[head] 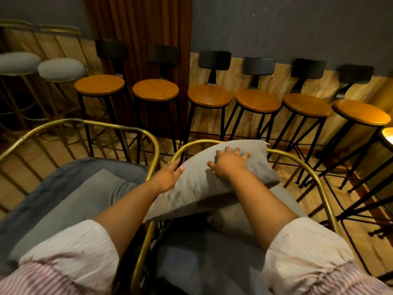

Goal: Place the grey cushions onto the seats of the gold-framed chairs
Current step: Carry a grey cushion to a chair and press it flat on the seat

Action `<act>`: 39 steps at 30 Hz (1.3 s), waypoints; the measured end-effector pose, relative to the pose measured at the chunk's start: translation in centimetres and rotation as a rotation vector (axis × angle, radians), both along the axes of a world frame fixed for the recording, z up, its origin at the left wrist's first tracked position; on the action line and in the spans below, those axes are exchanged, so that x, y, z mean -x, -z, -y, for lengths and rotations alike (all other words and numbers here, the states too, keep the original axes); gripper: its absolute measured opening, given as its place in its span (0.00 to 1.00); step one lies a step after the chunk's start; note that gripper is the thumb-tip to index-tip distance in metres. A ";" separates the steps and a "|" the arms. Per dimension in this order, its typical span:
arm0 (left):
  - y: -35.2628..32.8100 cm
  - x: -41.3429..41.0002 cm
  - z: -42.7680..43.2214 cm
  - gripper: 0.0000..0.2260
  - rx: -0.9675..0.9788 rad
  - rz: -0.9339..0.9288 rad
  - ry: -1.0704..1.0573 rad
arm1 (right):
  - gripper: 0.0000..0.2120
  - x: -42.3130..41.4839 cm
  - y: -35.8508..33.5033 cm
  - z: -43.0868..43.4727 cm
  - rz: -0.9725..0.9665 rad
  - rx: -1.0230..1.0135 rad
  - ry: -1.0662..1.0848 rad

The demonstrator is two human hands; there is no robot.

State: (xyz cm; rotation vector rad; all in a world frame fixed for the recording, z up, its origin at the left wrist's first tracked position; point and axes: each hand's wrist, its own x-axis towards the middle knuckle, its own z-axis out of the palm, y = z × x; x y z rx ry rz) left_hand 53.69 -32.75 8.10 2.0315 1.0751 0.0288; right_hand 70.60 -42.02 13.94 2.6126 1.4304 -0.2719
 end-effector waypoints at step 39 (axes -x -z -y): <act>22.4 36.3 -25.0 0.28 0.224 -0.212 -0.350 | 0.39 34.5 29.6 -16.7 -0.531 -0.390 0.523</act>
